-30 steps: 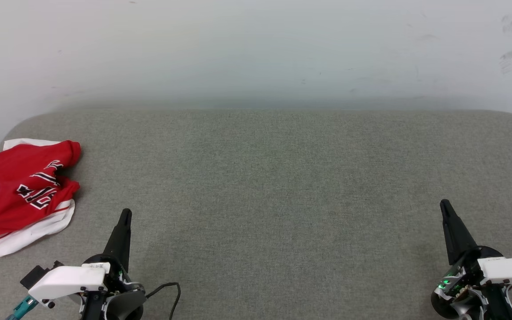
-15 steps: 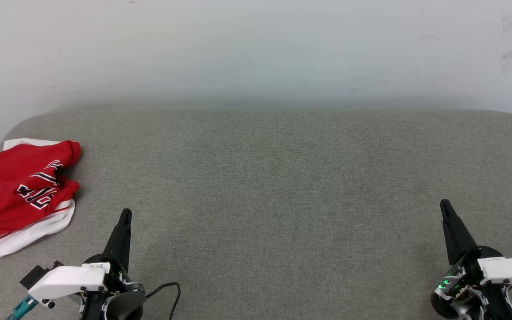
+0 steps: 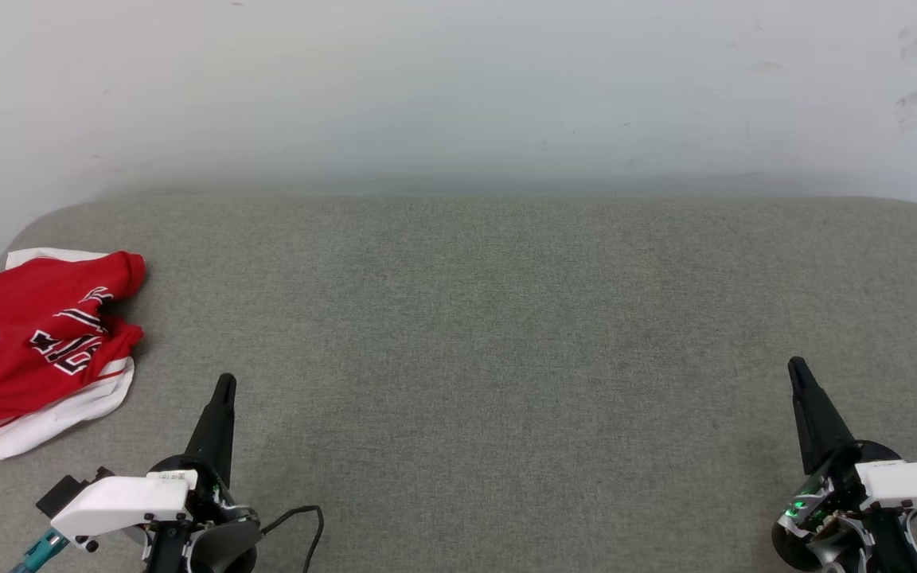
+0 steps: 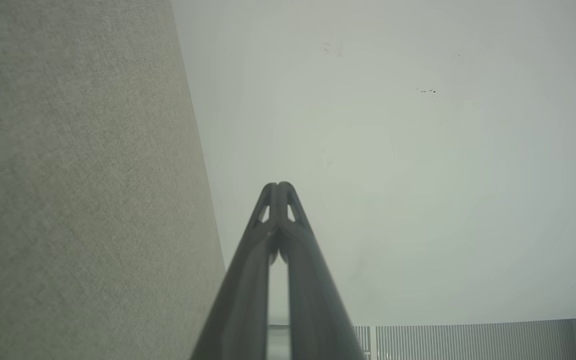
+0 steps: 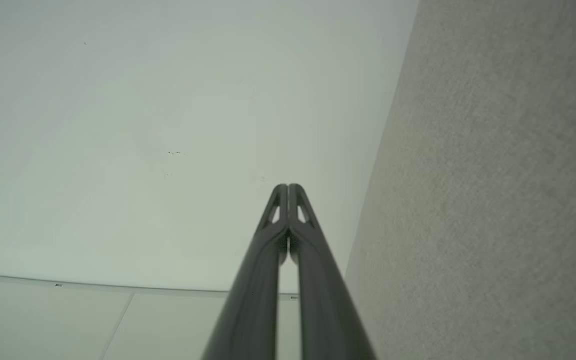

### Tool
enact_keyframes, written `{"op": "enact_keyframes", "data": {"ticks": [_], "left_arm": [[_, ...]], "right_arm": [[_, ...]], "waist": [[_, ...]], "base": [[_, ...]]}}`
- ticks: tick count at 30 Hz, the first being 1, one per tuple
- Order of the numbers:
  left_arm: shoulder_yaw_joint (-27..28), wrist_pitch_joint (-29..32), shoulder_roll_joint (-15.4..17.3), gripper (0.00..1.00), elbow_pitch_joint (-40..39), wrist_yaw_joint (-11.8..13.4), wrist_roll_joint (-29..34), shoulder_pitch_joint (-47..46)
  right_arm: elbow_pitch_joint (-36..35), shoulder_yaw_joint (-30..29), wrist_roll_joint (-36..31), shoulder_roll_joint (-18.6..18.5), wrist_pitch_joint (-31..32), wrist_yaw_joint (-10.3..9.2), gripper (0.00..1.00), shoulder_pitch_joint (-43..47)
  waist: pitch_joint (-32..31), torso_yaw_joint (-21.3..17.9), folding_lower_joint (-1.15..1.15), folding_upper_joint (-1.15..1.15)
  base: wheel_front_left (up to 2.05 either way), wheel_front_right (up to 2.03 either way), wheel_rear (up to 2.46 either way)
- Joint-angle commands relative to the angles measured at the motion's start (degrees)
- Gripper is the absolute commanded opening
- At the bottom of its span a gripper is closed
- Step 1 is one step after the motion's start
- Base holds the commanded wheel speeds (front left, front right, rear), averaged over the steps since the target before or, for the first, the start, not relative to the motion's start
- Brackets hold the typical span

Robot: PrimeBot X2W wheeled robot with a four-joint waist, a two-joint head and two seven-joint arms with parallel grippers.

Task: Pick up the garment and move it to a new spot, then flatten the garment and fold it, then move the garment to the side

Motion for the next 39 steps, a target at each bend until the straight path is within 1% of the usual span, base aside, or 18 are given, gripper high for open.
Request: {"op": "enact_keyframes", "data": {"ticks": [1, 39], "left_arm": [[0.2, 0.1, -0.1, 0.00, 0.0, -0.1, 0.0, -0.3], [0.2, 0.1, -0.1, 0.00, 0.0, -0.1, 0.0, -0.3]], "right_arm": [[0.0, 0.0, -0.3, 0.2, 0.1, -0.02, 0.00, -0.6], [0.0, 0.0, -0.3, 0.2, 0.1, -0.02, 0.00, -0.6]], "waist": [[0.0, 0.0, 0.00, 0.00], [0.0, 0.0, 0.00, 0.00]], "base": [[0.00, 0.00, 0.00], [0.00, 0.00, 0.00]]}}
